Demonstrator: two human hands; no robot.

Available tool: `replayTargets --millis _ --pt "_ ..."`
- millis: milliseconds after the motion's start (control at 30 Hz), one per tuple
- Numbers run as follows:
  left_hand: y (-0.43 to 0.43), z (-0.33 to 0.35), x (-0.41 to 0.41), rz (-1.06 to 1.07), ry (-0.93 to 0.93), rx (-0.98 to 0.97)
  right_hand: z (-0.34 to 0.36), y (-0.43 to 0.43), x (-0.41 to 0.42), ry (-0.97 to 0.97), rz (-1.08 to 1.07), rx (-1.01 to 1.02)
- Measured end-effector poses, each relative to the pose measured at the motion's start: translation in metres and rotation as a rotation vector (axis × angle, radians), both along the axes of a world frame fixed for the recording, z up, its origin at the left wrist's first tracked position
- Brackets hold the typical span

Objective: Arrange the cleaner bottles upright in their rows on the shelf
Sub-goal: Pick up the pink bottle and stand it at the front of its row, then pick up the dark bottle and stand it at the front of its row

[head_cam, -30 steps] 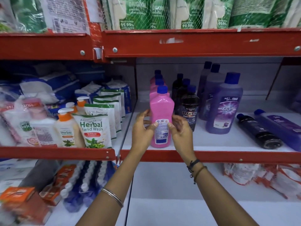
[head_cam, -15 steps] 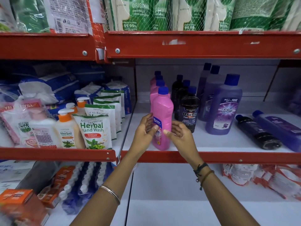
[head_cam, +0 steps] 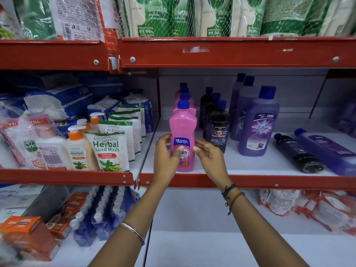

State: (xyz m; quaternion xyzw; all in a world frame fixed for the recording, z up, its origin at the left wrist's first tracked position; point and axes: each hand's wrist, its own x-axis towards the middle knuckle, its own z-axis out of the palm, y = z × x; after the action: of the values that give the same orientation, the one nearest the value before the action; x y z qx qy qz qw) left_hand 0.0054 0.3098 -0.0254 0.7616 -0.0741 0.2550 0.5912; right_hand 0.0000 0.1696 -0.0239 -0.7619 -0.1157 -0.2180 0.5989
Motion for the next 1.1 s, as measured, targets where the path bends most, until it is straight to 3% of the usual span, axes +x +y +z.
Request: replayTargets --millis 167,233,300,533,800,967,1100 --pt "-0.029 0.012 -0.033 0.209 -0.364 0.024 0.009 -0.028 -0.017 -0.045 -0.075 0.025" --pt "-0.050 0.019 -0.041 0.204 -0.488 0.065 0.013 -0.049 -0.025 -0.084 -0.114 0.009" --pt "-0.074 0.024 -0.043 0.114 -0.498 0.090 0.019 -0.071 -0.031 -0.084 -0.136 -0.020" --pt "-0.182 0.022 -0.032 -0.153 -0.291 0.084 0.025 -0.183 -0.039 -0.035 -0.308 -0.081" --pt "-0.295 0.005 0.001 -0.400 0.174 0.168 0.024 -0.302 -0.026 0.190 -0.500 -0.243" --pt "-0.337 0.003 0.023 -0.381 0.443 0.240 0.019 -0.326 -0.014 0.420 -0.475 -0.443" --pt "-0.356 0.009 0.030 -0.322 0.478 0.290 0.015 -0.330 -0.004 0.475 -0.481 -0.486"
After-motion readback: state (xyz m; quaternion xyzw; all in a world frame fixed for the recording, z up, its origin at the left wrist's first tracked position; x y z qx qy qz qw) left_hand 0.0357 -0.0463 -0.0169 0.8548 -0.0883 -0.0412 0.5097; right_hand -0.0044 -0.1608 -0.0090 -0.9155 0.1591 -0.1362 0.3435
